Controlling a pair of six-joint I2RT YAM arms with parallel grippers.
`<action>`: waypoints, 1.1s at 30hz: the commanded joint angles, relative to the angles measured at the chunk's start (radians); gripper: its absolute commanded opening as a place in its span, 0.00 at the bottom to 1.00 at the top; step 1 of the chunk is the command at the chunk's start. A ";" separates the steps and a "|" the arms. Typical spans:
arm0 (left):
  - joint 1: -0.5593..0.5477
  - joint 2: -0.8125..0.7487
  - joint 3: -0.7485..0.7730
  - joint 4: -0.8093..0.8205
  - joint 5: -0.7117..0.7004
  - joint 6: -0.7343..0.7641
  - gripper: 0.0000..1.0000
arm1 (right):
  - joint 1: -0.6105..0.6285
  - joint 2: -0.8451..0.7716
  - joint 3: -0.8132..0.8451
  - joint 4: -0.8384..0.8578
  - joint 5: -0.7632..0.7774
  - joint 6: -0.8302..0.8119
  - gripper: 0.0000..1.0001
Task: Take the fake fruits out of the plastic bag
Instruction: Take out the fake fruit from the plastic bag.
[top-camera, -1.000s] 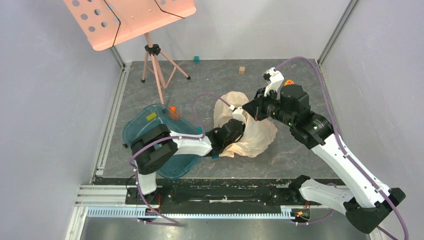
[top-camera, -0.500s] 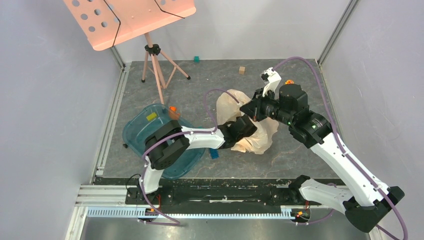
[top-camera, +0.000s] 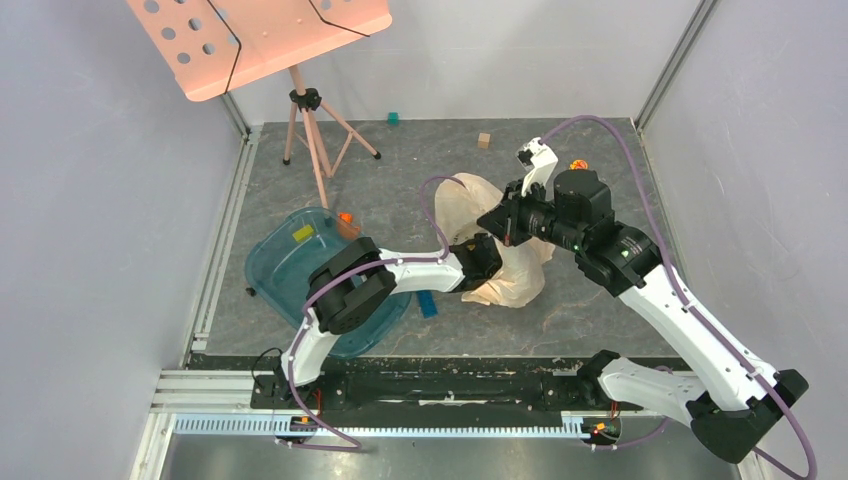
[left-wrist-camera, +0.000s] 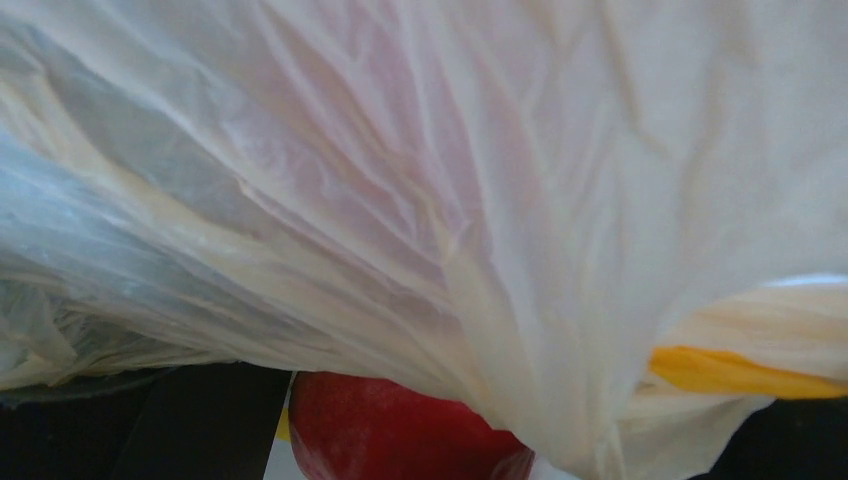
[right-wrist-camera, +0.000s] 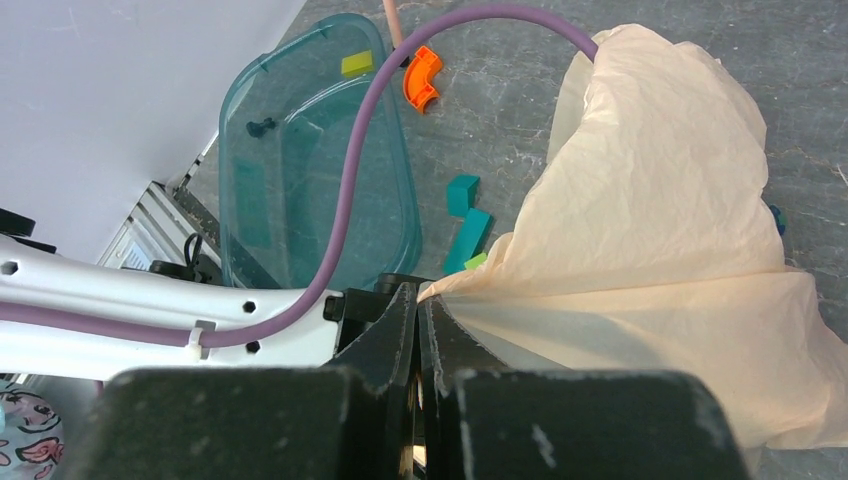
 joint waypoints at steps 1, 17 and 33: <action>0.004 0.054 -0.010 -0.123 -0.032 -0.023 0.98 | 0.029 -0.022 0.021 0.114 -0.072 0.031 0.00; 0.006 -0.125 -0.182 -0.172 -0.059 0.000 1.00 | 0.029 -0.064 0.062 0.069 0.032 0.001 0.00; 0.003 -0.361 -0.231 -0.215 -0.052 0.089 1.00 | 0.029 -0.092 0.006 0.065 0.093 -0.014 0.00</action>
